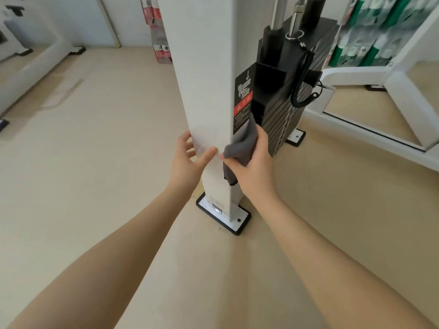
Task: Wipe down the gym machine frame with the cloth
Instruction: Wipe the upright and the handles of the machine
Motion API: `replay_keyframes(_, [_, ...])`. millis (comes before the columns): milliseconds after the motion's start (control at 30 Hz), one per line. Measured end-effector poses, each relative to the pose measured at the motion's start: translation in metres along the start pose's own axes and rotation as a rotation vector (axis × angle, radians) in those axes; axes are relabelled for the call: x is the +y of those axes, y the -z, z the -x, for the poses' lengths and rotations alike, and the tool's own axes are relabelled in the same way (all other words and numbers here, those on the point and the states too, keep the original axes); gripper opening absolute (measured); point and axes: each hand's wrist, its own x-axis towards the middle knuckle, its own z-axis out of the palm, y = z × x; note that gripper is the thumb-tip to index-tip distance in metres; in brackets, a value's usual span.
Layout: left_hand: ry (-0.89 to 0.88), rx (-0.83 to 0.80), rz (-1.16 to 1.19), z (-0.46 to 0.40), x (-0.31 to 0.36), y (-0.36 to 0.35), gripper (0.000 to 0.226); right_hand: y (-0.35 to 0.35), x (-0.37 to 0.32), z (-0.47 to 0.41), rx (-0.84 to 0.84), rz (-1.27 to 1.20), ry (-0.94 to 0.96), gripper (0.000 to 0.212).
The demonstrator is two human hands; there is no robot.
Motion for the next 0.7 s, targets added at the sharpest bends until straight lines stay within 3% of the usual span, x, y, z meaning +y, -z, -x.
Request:
replay_keyframes(200, [-0.044,-0.014,0.017,-0.005,-0.010,-0.001,0.058,-0.016,-0.007,-0.005,0.140,-0.022,0.137,0.067])
replay_keyframes(333, [-0.114,-0.112,-0.071,-0.013,-0.021,0.008,0.067,-0.026,0.051,0.014,0.120,0.046,-0.024,0.072])
replay_keyframes(500, [-0.172,-0.116,-0.106,-0.018,-0.031,0.006,0.072,-0.037,0.104,0.028,-0.031,0.183,-0.339,0.073])
replay_keyframes(600, [-0.165,-0.132,-0.083,-0.018,-0.036,0.005,0.074,-0.039,0.090,0.023,0.021,0.156,-0.360,0.070])
replay_keyframes(700, [-0.163,-0.132,-0.044,-0.018,-0.036,0.004,0.074,-0.031,0.057,0.016,0.112,0.155,-0.226,0.073])
